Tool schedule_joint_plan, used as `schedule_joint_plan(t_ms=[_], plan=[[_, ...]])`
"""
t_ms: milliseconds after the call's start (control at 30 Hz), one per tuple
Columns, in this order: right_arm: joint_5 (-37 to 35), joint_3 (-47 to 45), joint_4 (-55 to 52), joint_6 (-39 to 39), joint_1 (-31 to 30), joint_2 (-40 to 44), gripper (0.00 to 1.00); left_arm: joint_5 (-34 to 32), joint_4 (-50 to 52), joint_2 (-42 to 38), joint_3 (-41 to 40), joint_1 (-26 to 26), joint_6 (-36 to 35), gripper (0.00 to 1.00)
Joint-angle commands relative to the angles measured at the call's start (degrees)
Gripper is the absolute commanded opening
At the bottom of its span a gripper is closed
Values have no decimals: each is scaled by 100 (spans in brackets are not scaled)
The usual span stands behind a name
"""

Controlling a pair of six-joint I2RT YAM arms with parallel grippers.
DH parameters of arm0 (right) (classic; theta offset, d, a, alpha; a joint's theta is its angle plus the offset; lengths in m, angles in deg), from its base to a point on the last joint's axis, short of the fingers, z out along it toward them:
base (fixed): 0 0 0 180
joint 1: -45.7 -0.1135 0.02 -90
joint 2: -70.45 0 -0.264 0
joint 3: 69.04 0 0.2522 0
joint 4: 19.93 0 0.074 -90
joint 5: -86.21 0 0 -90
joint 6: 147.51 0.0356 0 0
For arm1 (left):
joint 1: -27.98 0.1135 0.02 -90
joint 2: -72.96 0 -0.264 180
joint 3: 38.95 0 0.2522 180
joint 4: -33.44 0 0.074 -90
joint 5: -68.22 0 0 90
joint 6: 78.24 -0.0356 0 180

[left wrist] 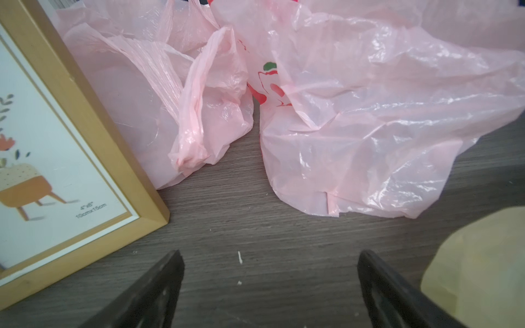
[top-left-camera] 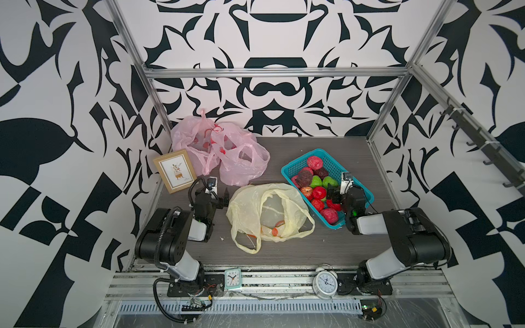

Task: Untie the knot of a plastic bag & take out the apple
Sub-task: Reset both arms

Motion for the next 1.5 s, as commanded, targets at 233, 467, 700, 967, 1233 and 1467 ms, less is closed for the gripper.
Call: schedule_joint_plan(t_ms=[233, 467, 700, 967, 1233, 1467], plan=[[305, 56, -272, 186, 165, 11, 99, 279, 724, -120, 376, 276, 193, 99], [305, 52, -270, 183, 163, 11, 99, 209, 584, -129, 300, 276, 239, 99], [379, 56, -280, 100, 118, 14, 99, 205, 587, -127, 304, 276, 247, 99], [345, 55, -271, 80, 87, 7, 99, 210, 590, -112, 301, 278, 236, 99], [328, 63, -277, 68, 88, -4, 99, 207, 599, -119, 317, 276, 243, 99], [313, 106, -329, 12, 36, -24, 99, 235, 667, -104, 355, 277, 231, 99]])
